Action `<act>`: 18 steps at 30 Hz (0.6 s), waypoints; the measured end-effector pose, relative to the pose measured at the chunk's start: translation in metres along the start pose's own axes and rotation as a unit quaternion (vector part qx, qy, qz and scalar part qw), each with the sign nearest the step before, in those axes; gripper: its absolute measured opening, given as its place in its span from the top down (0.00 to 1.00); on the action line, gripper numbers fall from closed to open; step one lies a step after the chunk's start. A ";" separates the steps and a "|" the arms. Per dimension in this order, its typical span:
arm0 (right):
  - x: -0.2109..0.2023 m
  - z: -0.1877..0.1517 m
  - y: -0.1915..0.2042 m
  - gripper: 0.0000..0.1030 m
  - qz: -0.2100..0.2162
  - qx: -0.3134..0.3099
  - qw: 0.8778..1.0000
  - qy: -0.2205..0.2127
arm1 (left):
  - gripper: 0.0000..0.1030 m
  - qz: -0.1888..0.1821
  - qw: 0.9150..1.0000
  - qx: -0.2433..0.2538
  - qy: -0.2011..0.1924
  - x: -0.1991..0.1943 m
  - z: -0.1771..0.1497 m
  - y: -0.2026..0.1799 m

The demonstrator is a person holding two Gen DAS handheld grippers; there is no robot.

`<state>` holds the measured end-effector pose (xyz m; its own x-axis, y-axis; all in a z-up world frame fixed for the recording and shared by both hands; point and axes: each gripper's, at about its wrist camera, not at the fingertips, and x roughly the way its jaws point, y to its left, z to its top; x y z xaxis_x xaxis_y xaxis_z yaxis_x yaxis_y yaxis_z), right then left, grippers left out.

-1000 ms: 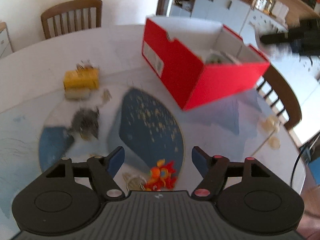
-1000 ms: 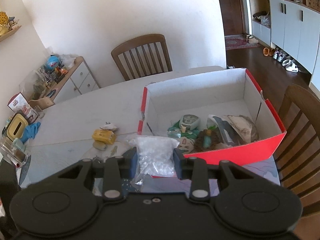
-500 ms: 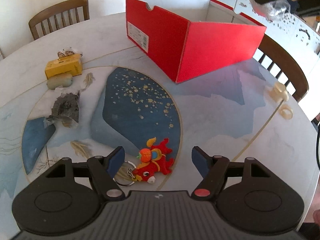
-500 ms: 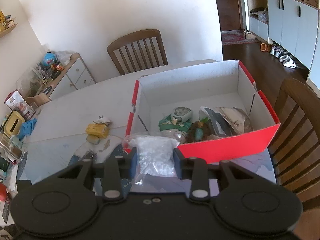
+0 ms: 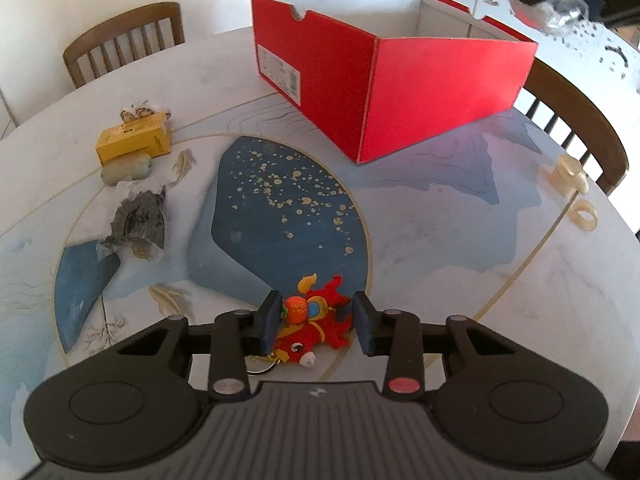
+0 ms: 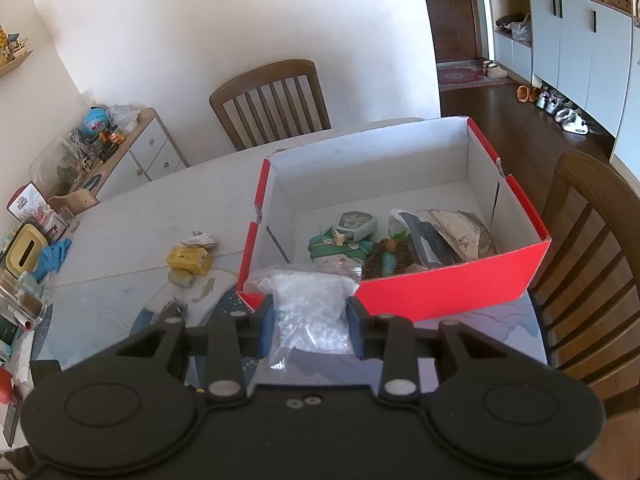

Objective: Organize objects
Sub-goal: 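Carry the keychain toy in left tool and clear bag in right tool into the shoebox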

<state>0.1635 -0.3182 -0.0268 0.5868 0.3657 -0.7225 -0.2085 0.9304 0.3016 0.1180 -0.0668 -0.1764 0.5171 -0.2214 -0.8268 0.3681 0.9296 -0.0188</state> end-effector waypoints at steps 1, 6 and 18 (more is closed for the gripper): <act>0.000 0.000 -0.001 0.66 0.000 0.000 1.000 -0.001 | 0.64 0.000 1.000 -0.005 0.002 0.000 0.001 0.001; -0.004 0.002 -0.007 0.66 0.005 0.000 1.000 -0.007 | 0.65 -0.004 0.999 -0.033 -0.001 -0.009 0.011 0.004; -0.010 0.021 -0.032 0.66 0.015 -0.006 0.999 -0.027 | 0.65 -0.012 0.997 -0.059 -0.053 -0.054 0.079 0.001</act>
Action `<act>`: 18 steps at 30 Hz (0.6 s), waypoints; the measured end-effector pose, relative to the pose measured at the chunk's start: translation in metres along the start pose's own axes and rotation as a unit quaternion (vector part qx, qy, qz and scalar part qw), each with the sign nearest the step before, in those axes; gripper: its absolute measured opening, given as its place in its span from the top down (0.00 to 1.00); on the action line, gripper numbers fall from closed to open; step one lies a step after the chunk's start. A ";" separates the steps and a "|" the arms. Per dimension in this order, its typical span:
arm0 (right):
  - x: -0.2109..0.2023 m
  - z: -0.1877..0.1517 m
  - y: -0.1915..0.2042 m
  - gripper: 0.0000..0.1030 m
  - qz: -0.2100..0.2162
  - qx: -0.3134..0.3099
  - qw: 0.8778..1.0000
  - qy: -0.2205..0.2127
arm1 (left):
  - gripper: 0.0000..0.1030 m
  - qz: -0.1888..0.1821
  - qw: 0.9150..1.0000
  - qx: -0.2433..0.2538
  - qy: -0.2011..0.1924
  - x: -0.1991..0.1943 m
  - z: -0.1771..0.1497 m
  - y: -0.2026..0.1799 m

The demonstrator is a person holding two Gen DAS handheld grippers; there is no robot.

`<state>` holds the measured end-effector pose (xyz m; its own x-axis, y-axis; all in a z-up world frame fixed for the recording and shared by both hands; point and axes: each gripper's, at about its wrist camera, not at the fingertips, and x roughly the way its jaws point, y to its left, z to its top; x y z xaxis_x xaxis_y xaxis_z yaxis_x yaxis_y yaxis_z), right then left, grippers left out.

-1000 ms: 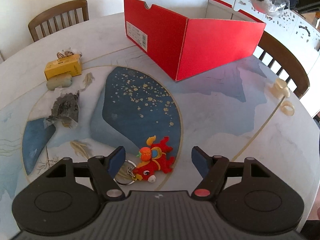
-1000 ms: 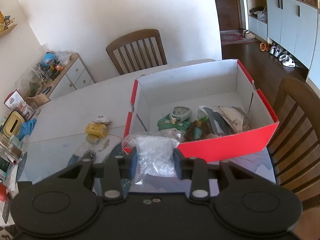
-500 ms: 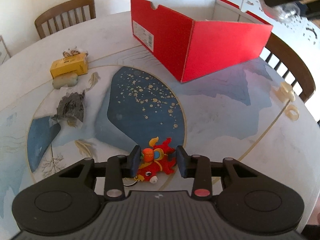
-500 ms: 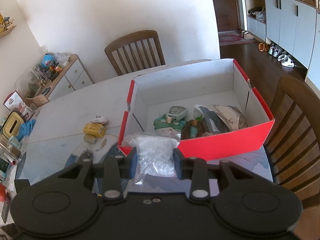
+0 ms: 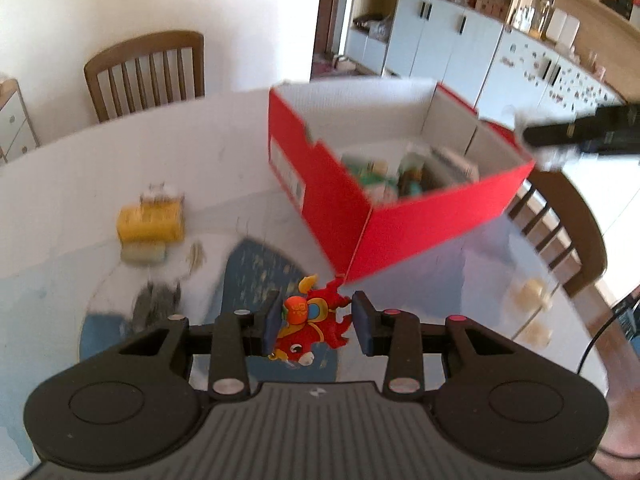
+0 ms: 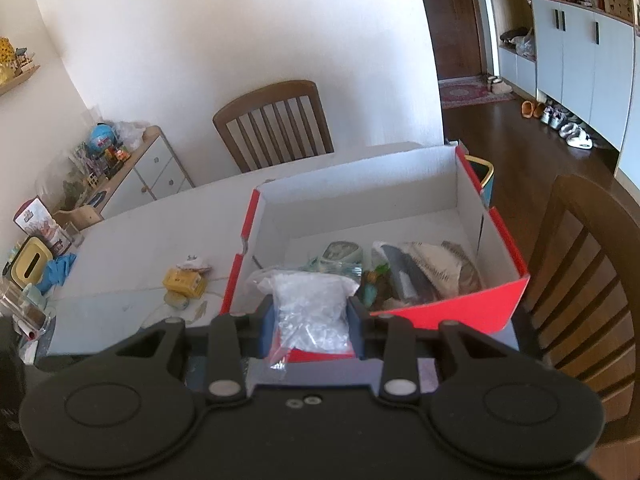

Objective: Organize objects
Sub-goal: 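Carry the keychain toy in left tool and clear bag in right tool into the shoebox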

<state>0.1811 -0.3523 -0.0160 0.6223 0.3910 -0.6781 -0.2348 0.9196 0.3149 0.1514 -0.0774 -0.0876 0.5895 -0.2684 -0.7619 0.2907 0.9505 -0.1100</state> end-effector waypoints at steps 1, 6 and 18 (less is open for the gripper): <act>0.001 0.001 -0.003 0.66 0.000 0.000 1.000 -0.001 | 0.65 0.000 1.000 -0.003 -0.004 -0.002 0.006 -0.001; 0.005 0.008 -0.015 0.66 0.001 -0.005 1.000 -0.001 | 0.64 -0.007 1.000 -0.016 -0.020 -0.009 0.040 -0.008; 0.030 0.031 -0.038 0.66 -0.007 -0.047 0.999 0.001 | 0.64 0.000 0.999 0.008 -0.035 0.017 0.115 -0.040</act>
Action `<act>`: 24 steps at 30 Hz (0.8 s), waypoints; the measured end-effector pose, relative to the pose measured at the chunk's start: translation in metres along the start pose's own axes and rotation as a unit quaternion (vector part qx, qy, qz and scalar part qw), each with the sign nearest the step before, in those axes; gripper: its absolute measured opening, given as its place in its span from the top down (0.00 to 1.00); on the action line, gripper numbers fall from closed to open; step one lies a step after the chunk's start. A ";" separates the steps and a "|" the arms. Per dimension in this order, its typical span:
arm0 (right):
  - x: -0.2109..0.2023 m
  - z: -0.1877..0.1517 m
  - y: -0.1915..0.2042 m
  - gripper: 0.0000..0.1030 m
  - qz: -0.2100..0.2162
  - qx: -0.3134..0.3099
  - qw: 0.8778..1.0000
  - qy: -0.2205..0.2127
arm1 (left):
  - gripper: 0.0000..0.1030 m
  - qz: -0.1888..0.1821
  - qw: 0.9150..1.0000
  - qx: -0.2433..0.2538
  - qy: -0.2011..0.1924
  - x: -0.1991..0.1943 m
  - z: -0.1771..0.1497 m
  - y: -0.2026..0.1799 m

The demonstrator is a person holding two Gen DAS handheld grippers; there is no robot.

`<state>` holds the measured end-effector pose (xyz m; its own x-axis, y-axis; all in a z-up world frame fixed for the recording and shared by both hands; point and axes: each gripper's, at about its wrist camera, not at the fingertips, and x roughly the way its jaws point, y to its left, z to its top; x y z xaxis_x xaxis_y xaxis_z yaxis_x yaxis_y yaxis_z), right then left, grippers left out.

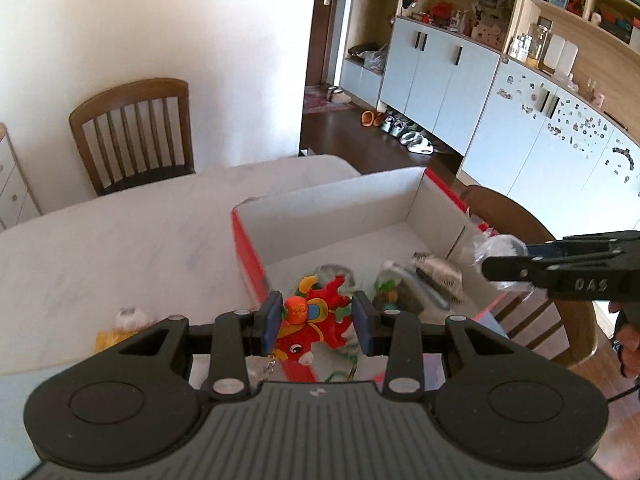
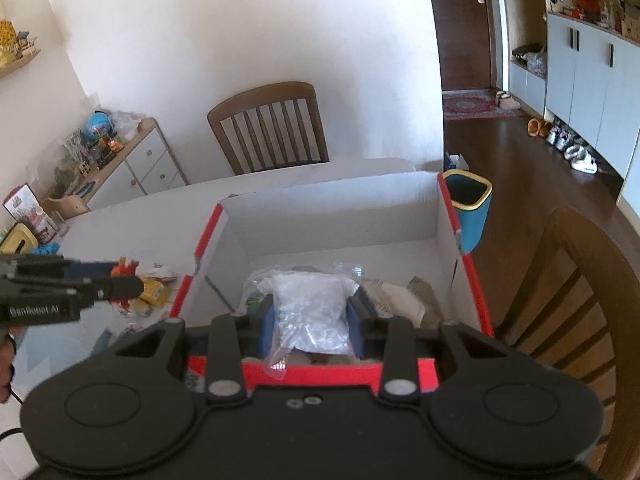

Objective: Organize objects
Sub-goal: 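Carry the keychain toy in left tool and clear bag in right tool into the shoebox, then open left tool to drop the keychain toy while right tool releases the clear bag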

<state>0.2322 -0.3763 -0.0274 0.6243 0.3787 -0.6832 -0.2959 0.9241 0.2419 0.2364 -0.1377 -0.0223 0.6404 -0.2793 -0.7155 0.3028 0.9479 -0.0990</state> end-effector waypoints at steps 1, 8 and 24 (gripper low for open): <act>0.002 0.001 -0.002 0.66 -0.003 -0.002 1.000 -0.001 | 0.64 -0.002 1.000 0.000 0.001 0.004 0.004 -0.003; 0.030 0.012 -0.017 0.66 -0.022 -0.014 1.000 0.012 | 0.64 0.001 1.000 0.012 0.011 0.045 0.023 -0.024; 0.086 -0.008 -0.035 0.66 -0.042 -0.040 0.996 0.067 | 0.64 0.009 0.997 0.036 0.071 0.139 0.030 -0.050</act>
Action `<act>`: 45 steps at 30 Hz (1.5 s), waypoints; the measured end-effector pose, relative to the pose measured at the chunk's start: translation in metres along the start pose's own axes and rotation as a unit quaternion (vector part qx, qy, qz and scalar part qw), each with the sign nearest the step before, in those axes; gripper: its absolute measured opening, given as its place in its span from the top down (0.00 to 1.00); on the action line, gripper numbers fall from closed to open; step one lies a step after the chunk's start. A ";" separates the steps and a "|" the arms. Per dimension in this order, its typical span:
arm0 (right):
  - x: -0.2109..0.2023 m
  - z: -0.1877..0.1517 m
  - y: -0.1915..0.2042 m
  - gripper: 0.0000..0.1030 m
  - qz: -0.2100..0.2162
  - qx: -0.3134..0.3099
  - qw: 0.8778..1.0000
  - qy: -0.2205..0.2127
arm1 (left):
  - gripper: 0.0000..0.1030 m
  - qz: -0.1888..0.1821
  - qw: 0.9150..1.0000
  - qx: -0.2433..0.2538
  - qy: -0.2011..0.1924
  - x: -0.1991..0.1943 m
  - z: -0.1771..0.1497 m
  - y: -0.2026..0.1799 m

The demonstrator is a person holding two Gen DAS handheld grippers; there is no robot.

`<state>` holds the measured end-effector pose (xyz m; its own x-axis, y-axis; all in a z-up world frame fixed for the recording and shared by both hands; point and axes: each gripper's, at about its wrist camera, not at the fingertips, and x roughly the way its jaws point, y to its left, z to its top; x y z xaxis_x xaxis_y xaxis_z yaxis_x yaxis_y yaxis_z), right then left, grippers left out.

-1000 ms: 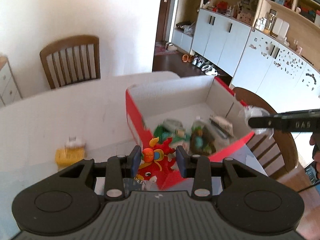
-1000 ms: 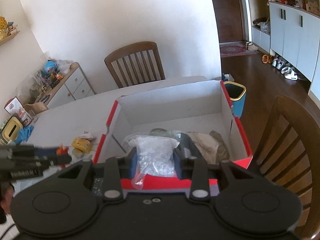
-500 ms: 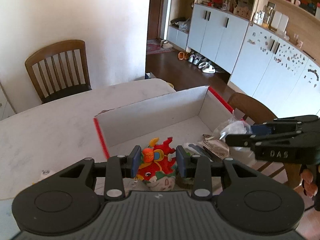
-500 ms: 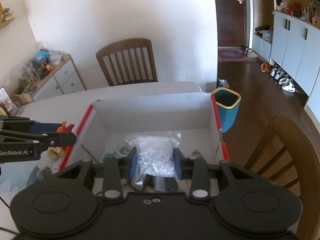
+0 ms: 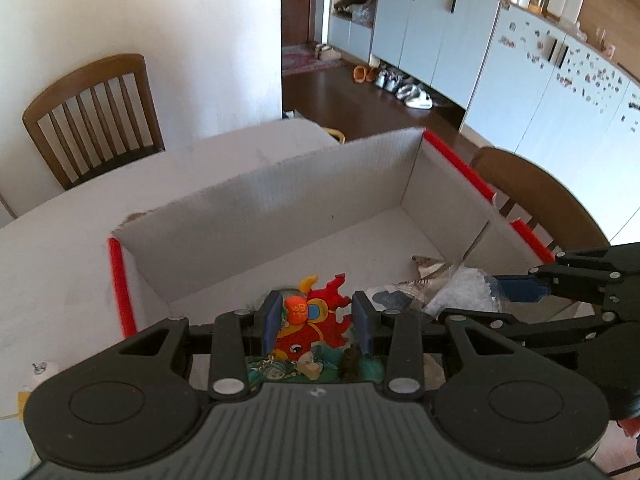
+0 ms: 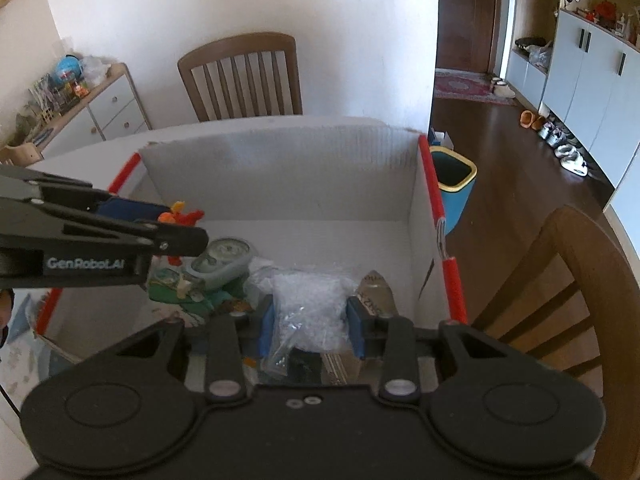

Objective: Organize objects
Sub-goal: 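Open left tool to drop the keychain toy while right tool releases the clear bag, then withdraw both tools from the shoebox toward the table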

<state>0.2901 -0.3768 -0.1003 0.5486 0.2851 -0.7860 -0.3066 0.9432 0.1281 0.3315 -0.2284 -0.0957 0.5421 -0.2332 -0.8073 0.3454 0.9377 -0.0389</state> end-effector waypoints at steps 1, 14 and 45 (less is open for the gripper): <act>0.002 -0.001 -0.001 0.65 0.003 -0.001 1.000 0.003 | 0.64 0.000 1.000 0.002 0.006 0.004 -0.001 -0.001; -0.002 -0.006 -0.007 0.55 0.009 -0.003 1.000 0.000 | 0.63 0.008 0.999 0.000 0.042 0.032 -0.008 0.002; -0.092 -0.006 0.036 0.32 0.009 0.019 0.998 -0.060 | 0.41 -0.040 0.996 -0.026 -0.070 -0.087 -0.042 0.025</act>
<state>0.2237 -0.3705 -0.0270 0.6336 0.3174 -0.7055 -0.2885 0.9431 0.1651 0.2604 -0.1734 -0.0511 0.6175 -0.3380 -0.7103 0.3536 0.9259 -0.1331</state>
